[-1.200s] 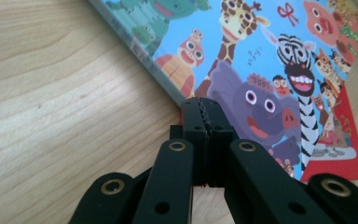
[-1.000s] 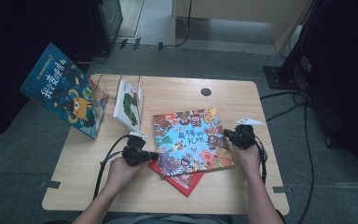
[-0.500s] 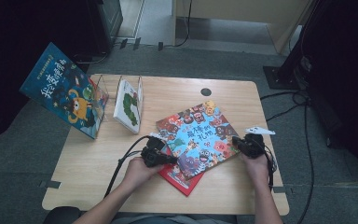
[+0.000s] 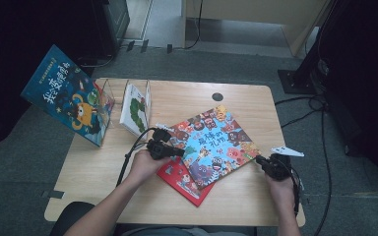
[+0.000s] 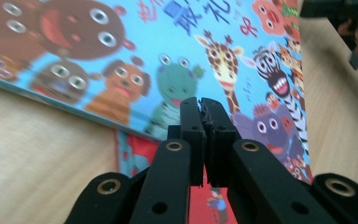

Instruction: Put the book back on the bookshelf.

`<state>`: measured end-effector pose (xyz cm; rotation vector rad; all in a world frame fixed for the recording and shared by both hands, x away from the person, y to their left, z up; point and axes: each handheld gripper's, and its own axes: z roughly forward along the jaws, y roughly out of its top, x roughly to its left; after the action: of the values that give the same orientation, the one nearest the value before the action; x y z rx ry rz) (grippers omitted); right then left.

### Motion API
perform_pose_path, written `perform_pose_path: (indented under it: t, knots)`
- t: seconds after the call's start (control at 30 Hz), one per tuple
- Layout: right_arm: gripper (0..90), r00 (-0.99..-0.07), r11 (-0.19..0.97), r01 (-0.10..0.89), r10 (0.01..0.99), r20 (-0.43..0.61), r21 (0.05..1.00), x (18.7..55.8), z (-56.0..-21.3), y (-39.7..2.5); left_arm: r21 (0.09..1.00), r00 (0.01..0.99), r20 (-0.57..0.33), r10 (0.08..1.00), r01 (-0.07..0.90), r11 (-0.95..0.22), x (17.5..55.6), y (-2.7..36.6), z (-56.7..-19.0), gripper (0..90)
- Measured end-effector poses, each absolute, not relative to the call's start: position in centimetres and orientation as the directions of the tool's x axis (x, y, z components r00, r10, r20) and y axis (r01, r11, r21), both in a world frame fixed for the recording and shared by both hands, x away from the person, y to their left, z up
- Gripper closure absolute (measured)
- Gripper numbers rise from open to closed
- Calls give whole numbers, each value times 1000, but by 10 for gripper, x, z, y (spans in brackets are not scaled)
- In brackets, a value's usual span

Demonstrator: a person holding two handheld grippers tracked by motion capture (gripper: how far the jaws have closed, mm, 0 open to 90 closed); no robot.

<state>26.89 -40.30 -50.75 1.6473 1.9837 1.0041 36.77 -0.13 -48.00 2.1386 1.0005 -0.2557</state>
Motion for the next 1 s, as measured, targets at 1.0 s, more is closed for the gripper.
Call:
perform_pose_path:
  t: [1.0]
  knots:
    - [881,-252,34,697,947,200,716,303,-512,-407,547,594,-465,657,776,-315,362,48,-478,881]
